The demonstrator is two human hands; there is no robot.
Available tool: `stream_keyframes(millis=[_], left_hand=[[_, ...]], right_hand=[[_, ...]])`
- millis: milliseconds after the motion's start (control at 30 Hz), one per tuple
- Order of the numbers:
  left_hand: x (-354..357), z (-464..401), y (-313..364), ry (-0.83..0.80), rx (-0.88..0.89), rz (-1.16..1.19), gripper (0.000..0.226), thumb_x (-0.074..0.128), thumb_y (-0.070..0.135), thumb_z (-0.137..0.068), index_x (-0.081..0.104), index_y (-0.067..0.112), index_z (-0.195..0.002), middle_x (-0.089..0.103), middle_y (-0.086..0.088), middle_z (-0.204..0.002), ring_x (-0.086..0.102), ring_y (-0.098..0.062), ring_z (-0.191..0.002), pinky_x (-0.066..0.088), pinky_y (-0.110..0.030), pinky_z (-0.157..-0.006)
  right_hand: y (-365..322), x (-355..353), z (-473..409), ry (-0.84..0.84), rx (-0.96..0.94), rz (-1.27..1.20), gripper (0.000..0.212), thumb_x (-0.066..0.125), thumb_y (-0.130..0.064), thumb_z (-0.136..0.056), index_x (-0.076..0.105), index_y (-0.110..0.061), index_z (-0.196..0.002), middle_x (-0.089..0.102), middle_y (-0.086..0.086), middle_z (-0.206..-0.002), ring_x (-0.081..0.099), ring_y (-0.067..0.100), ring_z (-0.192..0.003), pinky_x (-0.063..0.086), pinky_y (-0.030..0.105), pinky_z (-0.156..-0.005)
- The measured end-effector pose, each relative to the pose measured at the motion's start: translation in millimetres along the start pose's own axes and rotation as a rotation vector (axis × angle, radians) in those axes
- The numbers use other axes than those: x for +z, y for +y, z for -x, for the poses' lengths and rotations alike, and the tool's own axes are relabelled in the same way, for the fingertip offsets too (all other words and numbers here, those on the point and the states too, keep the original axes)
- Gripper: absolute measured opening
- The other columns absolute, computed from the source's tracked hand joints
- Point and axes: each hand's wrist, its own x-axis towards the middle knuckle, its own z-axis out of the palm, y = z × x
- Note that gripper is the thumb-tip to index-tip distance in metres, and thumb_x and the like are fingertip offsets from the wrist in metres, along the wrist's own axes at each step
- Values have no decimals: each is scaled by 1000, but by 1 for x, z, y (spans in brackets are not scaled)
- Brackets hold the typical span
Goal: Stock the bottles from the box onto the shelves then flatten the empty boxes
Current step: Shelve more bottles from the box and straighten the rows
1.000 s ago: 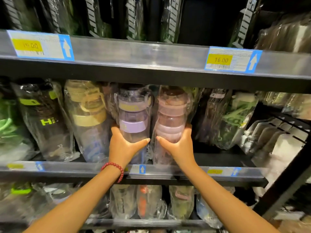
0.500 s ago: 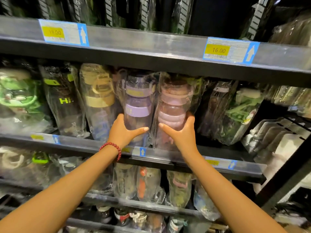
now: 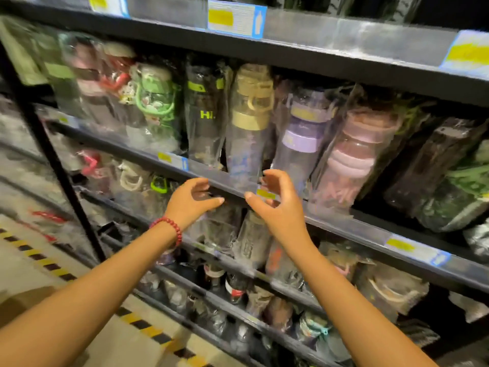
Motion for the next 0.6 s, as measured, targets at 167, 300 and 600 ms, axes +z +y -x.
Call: stream_keyframes(millis=[167,300,600], left_hand=[[-103,49,-67,102,-237,-42,64,78,15,-74,48,5,-130,56,-11,-127,54,-25,-117,43,-29,-94],[-192,109,-116,227,-458,-40,61,73,18,-79,45,2,-131,57,-2,-107,53,-23,-108,43,-29,-94],[-343,267,-231,501,-821,-38,31,70,14,-82,56,6,-109,52,-3,-97,47,-19,-96,40,-30,-85]], right_hand=[[7,111,14,-333,125,10,42,73,-32,-80,50,-21,-113,54,-3,-107,54,11,-91,42,21,-77],[9,212,43,-588,258,55,41,68,-30,-85,49,-11,-116,50,-3,-96,51,14,-88,43,21,-74],[2,415,145,-1017,362,210,46,64,-27,-89,45,-9,-127,47,-2,-88,50,14,-87,41,27,-74]])
